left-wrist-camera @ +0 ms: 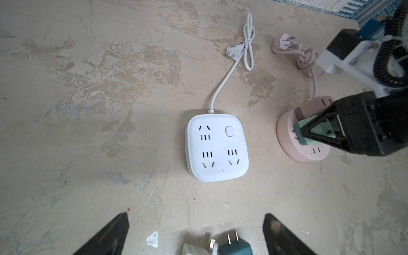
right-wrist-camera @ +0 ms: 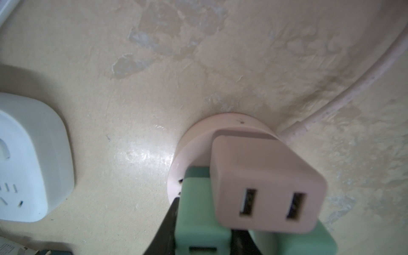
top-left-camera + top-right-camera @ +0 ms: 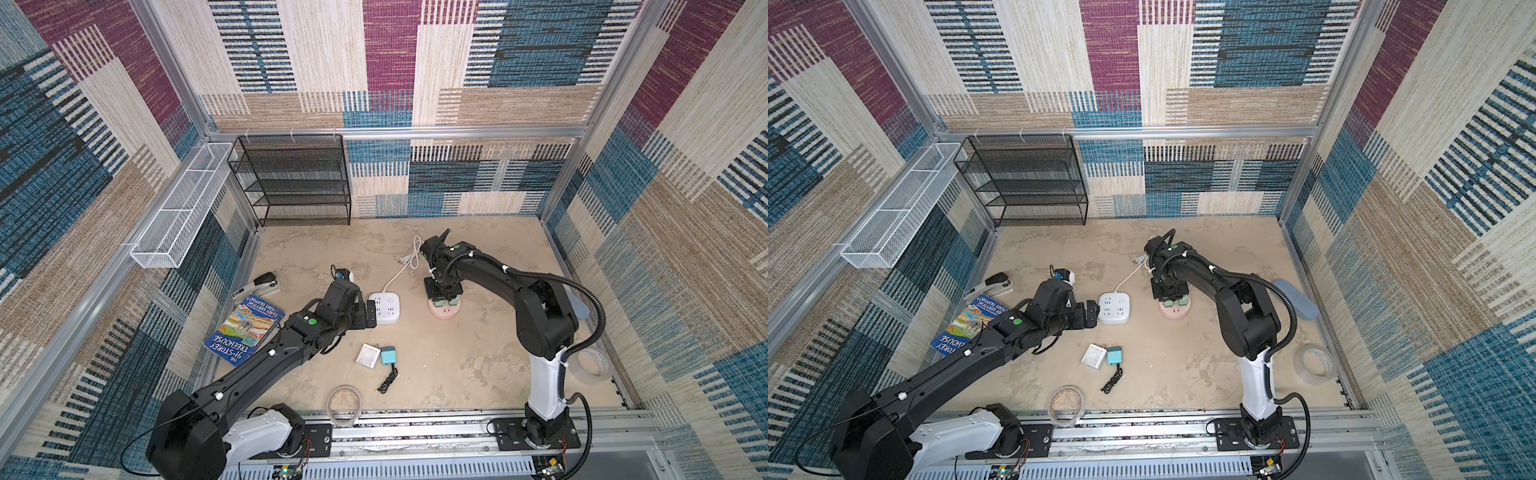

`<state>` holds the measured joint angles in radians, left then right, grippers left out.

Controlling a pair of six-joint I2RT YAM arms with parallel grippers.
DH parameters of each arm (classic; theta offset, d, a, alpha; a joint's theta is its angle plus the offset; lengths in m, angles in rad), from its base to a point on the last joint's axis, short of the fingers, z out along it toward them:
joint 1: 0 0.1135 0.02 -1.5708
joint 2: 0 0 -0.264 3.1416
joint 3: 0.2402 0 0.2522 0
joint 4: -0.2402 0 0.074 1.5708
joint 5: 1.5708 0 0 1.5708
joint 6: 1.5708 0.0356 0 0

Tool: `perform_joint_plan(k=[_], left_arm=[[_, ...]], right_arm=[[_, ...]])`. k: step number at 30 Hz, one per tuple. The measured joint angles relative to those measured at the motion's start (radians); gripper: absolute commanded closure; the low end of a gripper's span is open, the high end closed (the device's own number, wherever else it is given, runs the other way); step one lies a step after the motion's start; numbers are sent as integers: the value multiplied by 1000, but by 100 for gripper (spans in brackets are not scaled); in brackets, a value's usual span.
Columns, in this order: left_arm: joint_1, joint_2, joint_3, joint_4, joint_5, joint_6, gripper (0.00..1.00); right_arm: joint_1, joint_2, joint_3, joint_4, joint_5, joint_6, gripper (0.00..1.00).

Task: Insert the plug
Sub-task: 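Open the right gripper and lift it off the seated plug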

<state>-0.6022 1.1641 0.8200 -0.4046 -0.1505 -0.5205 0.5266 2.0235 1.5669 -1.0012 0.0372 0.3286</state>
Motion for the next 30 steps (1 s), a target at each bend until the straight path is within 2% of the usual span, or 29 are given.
perform_joint_plan(k=[2, 3, 7, 12, 22, 26, 30], left_arm=[[2, -2, 0, 0, 1, 0, 1], [2, -4, 0, 0, 2, 0, 0], [4, -14, 0, -2, 3, 0, 0], [4, -28, 2, -3, 4, 0, 0], [4, -21, 3, -3, 24, 0, 1], [4, -4, 4, -3, 26, 0, 0], [4, 25, 18, -1, 52, -4, 1]], right_arm=[[0, -1, 6, -1, 0, 3, 100], [0, 0, 13, -7, 0, 7, 96], [1, 2, 39, -24, -1, 11, 65], [10, 0, 72, -58, 1, 15, 50], [32, -47, 111, -81, 14, 22, 50], [37, -117, 90, -89, 38, 30, 50], [42, -210, 44, -84, 69, 37, 55]])
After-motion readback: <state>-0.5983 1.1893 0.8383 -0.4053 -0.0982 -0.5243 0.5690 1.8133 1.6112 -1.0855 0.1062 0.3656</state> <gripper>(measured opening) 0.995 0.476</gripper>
